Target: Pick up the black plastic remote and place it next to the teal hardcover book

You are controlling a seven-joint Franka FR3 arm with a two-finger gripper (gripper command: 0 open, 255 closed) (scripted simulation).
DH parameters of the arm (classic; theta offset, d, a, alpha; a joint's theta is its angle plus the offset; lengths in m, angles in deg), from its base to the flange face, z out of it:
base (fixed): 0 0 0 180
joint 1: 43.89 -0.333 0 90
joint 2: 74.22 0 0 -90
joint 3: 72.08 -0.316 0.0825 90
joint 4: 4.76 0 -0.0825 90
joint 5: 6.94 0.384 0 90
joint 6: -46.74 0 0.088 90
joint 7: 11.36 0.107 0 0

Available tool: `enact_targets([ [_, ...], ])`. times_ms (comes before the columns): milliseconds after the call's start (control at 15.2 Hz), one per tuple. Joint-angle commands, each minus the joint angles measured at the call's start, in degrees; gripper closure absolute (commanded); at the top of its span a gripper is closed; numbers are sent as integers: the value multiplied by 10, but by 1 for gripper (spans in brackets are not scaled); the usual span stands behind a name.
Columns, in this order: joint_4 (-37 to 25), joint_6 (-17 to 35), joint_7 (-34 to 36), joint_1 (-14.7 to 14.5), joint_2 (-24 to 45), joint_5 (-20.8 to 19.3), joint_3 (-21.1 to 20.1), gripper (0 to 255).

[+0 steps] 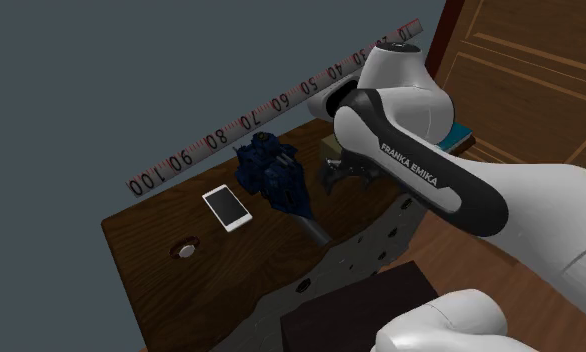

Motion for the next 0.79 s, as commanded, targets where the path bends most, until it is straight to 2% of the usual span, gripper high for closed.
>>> enact_targets([
  [0, 0, 0, 0, 0, 0, 0, 0, 0],
  [528, 226, 222, -144, -102, -135, 38, -19, 0],
  [726, 243, 251, -145, -105, -122, 42, -22, 0],
])
